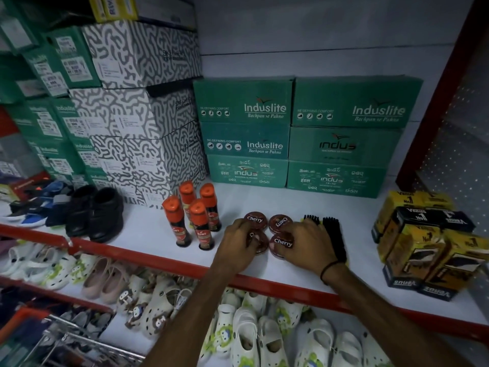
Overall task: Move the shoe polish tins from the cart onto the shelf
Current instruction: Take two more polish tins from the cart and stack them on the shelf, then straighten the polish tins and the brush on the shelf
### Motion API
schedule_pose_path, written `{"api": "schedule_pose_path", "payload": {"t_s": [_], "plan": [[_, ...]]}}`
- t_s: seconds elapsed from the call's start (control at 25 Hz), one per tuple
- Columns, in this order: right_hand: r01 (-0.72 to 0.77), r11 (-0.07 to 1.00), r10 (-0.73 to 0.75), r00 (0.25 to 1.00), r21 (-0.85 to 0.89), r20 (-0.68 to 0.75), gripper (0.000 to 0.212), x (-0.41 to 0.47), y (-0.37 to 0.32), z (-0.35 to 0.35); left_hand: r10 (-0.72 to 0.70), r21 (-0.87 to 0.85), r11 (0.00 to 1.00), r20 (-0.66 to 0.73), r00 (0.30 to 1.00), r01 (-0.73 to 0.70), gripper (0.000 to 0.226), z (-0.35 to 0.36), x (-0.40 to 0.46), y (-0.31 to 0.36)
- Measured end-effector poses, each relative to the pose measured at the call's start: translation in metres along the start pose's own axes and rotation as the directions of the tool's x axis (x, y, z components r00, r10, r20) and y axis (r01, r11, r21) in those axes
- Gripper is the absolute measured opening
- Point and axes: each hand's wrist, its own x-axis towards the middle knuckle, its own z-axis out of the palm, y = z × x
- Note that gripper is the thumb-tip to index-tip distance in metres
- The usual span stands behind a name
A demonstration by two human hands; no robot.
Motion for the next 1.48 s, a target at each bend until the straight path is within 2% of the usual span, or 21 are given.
{"api": "schedule_pose_path", "payload": {"t_s": [0.04, 0.12, 0.2, 0.24, 0.52, 1.2, 1.36, 1.48], "plan": [[0.012, 0.999, -0.013, 1.000, 0.033, 0.005, 0.043, 0.006, 0.004, -0.002, 0.006, 0.033, 0.999, 0.024, 1.000, -0.007, 0.047, -0.002, 0.006, 0.000], [0.038, 0.999, -0.039, 0.993, 0.013, 0.115, 0.050, 0.018, 0.010, -0.005, -0.004, 0.107, 0.994, 0.104, 0.995, -0.007, 0.055, -0.005, 0.017, -0.001], [0.034, 0.999, -0.027, 0.972, -0.025, 0.235, 0.051, 0.025, 0.016, -0.003, -0.019, 0.120, 0.993, 0.168, 0.986, -0.001, 0.057, -0.007, 0.026, -0.003], [0.038, 0.999, -0.028, 0.969, -0.036, 0.246, 0.050, 0.026, 0.019, -0.002, -0.033, 0.116, 0.993, 0.183, 0.982, 0.012, 0.058, -0.007, 0.028, -0.004], [0.040, 0.999, -0.035, 0.990, -0.028, 0.138, 0.052, 0.022, 0.028, 0.003, -0.024, 0.107, 0.994, 0.193, 0.981, 0.004, 0.060, -0.002, 0.033, -0.009], [-0.002, 1.000, 0.002, 0.985, 0.000, 0.172, 0.054, 0.025, 0.027, 0.003, -0.001, 0.186, 0.982, 0.230, 0.973, -0.043, 0.055, -0.006, 0.035, -0.009], [-0.096, 0.971, 0.090, 0.995, 0.219, 0.036, 0.055, 0.010, 0.036, -0.008, 0.129, 0.176, 0.973, 0.111, 0.985, -0.148, 0.051, -0.001, 0.025, 0.011], [-0.146, 0.920, 0.174, 0.984, 0.365, -0.045, 0.062, -0.022, 0.058, -0.019, 0.276, 0.130, 0.948, 0.124, 0.953, -0.291, 0.058, 0.023, 0.009, 0.039]]}}
